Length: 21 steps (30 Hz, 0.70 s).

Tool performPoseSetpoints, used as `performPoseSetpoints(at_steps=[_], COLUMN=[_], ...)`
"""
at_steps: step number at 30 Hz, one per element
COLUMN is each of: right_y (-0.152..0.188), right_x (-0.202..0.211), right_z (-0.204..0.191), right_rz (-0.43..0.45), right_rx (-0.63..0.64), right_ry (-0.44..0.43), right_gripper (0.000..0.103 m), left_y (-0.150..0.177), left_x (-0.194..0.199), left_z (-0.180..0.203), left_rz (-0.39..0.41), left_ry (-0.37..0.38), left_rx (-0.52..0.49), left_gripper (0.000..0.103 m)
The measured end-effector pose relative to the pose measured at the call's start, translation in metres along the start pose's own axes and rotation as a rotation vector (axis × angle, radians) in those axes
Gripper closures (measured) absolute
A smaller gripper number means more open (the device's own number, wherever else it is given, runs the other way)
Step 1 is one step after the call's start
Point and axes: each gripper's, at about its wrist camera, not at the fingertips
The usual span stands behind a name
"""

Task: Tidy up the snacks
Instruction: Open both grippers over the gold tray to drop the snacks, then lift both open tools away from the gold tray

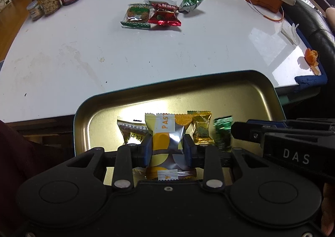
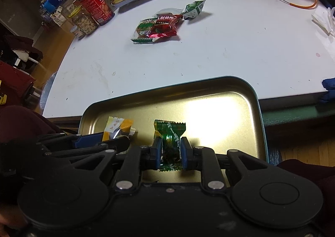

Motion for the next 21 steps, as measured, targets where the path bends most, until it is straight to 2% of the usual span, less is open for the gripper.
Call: performPoseSetpoints(at_steps=[3,13,21], right_y=[0.000,-0.001,-0.004], right_x=[0.002,0.007,0.003], right_z=[0.003,0.005,0.001], right_rz=[0.020,0.056,0.057], right_rx=[-0.018,-0.039,-0.027], right_ry=[0.005,-0.013,-0.026], right_gripper=[0.072,0.072,0.072], left_y=[0.001,-0.009,-0.026], left_x=[-0.001,0.005,0.005], left_z=[0.000,-0.011,-0.037], left_rz=[-0.012,0.009,0.028], left_ry=[-0.007,0.008,0.005], left_rx=[0.009,0.039,0.104], left_gripper=[0.058,0.058,0.058])
Point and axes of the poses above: each gripper's, at about its wrist camera, not at the fingertips, and x roughly against the way its jaws point, z to its right, y to its underside, and after that the axes turned 10 degrees about x, right-handed
